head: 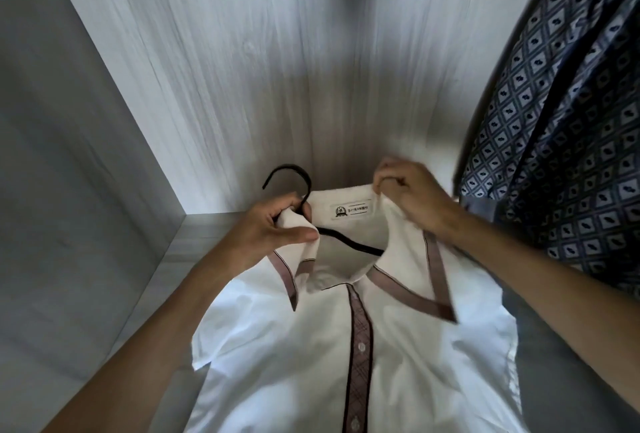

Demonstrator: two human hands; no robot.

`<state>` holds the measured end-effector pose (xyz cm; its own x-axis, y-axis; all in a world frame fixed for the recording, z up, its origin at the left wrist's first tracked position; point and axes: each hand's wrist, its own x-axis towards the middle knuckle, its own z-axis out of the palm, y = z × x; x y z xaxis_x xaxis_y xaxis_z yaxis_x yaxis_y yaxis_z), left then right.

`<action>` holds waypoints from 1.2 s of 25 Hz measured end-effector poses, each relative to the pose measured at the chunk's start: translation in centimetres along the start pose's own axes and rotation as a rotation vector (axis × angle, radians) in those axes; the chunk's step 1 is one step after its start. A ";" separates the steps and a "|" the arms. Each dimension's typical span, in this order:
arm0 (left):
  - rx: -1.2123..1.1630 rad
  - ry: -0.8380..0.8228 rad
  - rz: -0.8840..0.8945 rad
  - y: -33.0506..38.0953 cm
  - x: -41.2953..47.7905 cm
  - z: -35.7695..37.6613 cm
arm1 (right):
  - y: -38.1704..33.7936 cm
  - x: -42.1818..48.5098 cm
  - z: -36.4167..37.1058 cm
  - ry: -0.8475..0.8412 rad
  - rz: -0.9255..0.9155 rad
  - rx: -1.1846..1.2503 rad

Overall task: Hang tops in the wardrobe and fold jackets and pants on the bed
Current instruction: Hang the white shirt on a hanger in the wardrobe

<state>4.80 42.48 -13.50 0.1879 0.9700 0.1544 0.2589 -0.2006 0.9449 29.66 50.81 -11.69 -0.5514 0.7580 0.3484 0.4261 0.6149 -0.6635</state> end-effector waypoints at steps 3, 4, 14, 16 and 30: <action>0.129 0.033 0.017 0.4 0.1 0.3 | 0.5 -0.7 2.6 0.105 0.062 -0.016; 0.177 0.062 0.013 0.4 0.3 0.3 | 0.4 -0.9 3.0 0.113 0.063 -0.081; -0.047 0.099 -0.113 0.6 0.6 -3.0 | 3.5 -5.4 -2.4 -0.468 0.373 0.654; -0.038 0.079 -0.115 0.6 0.8 -3.0 | 4.1 -5.9 -1.8 -0.366 0.400 0.575; -0.006 0.172 -0.078 0.4 0.5 -3.6 | 6.0 -7.8 0.6 -0.155 0.279 0.347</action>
<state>1.63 43.39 -12.02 0.0024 0.9919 0.1272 0.2610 -0.1234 0.9574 36.06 48.50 -18.81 -0.5618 0.8263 0.0395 0.3228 0.2629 -0.9092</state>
